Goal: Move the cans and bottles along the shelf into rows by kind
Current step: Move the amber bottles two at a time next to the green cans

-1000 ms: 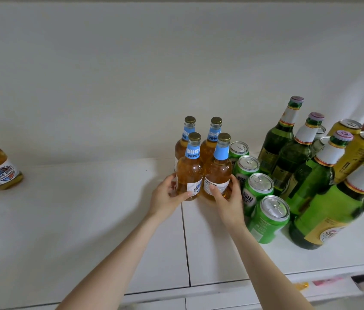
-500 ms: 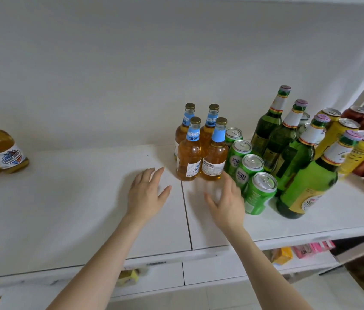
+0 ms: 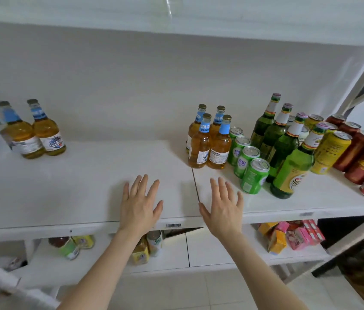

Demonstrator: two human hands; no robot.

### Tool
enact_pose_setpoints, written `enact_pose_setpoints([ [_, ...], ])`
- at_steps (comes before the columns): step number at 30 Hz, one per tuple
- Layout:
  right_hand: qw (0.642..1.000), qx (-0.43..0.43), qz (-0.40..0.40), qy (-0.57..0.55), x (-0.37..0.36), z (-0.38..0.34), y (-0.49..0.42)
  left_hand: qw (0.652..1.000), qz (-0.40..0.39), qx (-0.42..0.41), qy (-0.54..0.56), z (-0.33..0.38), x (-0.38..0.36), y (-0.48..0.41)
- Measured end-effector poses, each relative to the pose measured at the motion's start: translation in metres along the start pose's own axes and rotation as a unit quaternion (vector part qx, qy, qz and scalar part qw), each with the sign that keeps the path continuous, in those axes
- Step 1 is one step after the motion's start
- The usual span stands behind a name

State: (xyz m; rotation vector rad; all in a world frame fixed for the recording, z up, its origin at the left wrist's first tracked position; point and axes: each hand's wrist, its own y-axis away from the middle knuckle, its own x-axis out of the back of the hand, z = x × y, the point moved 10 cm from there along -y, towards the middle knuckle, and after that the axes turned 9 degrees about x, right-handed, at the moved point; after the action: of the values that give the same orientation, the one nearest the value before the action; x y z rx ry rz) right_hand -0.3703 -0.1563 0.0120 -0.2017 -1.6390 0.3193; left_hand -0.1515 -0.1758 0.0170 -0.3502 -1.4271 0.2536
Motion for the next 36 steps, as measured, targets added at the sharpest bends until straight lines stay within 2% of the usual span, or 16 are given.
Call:
enact_pose_setpoints([
  [11,0.998,0.059,-0.016,0.003,0.025,-0.096,0.025,0.998,-0.016,0.038,-0.04,-0.1,0.052,0.064],
  [27,0.998,0.062,-0.016,-0.011,0.001,-0.322,0.002,0.995,-0.047,0.014,-0.084,-0.31,0.091,0.047],
  [36,0.994,0.094,-0.042,-0.026,-0.029,-0.41,-0.039,0.992,-0.057,0.037,-0.103,-0.388,0.079,0.014],
])
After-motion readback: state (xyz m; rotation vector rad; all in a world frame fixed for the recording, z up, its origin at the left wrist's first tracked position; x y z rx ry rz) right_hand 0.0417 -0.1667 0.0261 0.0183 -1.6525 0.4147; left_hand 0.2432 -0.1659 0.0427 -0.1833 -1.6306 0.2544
